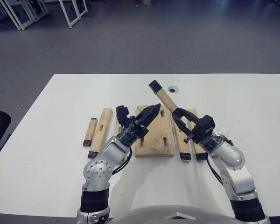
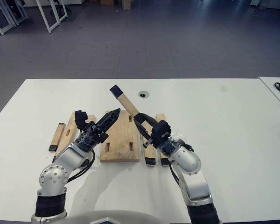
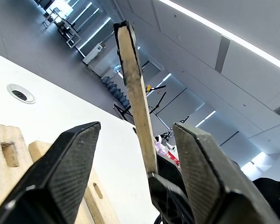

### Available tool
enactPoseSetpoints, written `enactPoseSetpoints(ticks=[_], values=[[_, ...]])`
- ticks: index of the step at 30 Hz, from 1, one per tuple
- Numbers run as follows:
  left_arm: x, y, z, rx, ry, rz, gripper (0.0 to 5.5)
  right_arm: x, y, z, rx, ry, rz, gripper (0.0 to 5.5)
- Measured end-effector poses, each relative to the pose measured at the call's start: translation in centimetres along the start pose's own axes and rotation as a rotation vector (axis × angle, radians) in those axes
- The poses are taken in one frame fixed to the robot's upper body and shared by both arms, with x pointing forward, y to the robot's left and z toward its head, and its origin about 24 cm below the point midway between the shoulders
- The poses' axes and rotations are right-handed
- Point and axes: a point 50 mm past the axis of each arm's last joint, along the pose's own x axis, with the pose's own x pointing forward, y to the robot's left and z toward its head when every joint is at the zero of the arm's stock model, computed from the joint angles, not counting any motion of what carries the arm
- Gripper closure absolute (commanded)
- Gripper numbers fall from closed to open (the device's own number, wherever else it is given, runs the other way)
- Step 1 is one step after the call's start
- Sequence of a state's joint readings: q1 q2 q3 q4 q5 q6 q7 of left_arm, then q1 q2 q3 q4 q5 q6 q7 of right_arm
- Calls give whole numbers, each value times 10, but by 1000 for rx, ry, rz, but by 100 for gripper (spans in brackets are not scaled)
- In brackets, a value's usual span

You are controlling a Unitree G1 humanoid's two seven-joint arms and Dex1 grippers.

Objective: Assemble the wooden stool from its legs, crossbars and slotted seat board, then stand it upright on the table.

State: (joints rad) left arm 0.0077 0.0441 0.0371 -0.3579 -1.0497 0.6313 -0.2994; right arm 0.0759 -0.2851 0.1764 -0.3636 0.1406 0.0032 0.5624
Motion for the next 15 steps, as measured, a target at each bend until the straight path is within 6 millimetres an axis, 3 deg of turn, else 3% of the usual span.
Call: enactPoseSetpoints(ticks=[6,15], values=[[1,0,0,-2,-2,7,284,-2,11,-2,-11,17,91,423],[7,-3,7,-43,-44,9,432,-1,14,0,-22,9,106,423]])
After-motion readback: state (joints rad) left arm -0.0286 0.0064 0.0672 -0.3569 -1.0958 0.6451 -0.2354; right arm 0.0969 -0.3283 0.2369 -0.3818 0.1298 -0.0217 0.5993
